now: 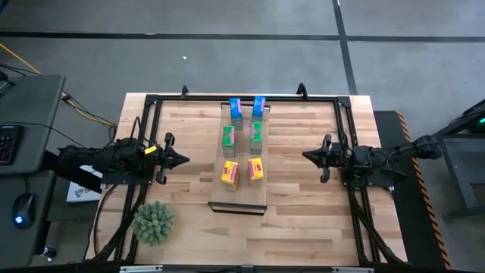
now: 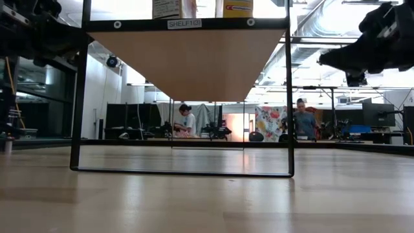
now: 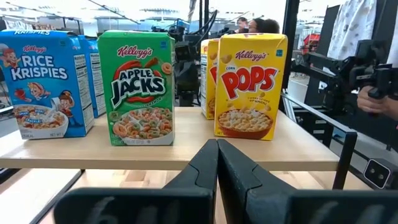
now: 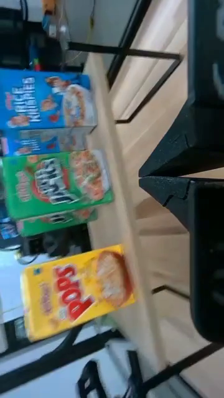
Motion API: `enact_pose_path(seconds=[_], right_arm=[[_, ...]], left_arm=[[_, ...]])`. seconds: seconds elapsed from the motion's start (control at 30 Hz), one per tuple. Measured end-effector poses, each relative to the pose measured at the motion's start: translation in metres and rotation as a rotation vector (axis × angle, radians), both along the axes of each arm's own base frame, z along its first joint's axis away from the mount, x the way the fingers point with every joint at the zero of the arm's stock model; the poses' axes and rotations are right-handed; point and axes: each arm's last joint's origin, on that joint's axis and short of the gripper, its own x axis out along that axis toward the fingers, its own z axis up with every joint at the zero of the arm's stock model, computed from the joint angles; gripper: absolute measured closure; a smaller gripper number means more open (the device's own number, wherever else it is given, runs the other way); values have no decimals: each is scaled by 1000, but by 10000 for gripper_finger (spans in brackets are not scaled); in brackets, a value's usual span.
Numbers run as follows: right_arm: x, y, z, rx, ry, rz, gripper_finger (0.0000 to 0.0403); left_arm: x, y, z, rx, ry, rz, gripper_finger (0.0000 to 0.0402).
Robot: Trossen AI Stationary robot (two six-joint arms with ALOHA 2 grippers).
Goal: Stack cereal on shelf
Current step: Return to Home Position
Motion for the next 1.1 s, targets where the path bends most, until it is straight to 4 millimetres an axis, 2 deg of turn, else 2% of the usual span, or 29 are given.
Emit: enact_pose_path(seconds=[0.17, 0.27, 0.4, 0.63, 0.73, 1.0, 1.1], right_arm=[[-9, -3, -2, 2, -6, 33, 403], [-13, -2, 3, -55, -48, 64, 403], [-12, -3, 1, -145, -5, 43, 403], [-9, -3, -2, -27, 10, 24, 403], [-9, -3, -2, 3, 4, 26, 403], [-10, -3, -2, 4, 2, 27, 403], [-13, -4, 2, 15, -53, 35, 403]], left_arm=[[0, 0, 0, 0, 0, 0, 401], [0, 0, 0, 0, 0, 0, 401], [0, 0, 0, 0, -5, -4, 401], [0, 0, -2, 1, 15, -3, 401], [2, 0, -13, 2, 48, 3, 401], [2, 0, -12, 1, 39, 16, 401], [2, 0, -12, 1, 40, 15, 401]])
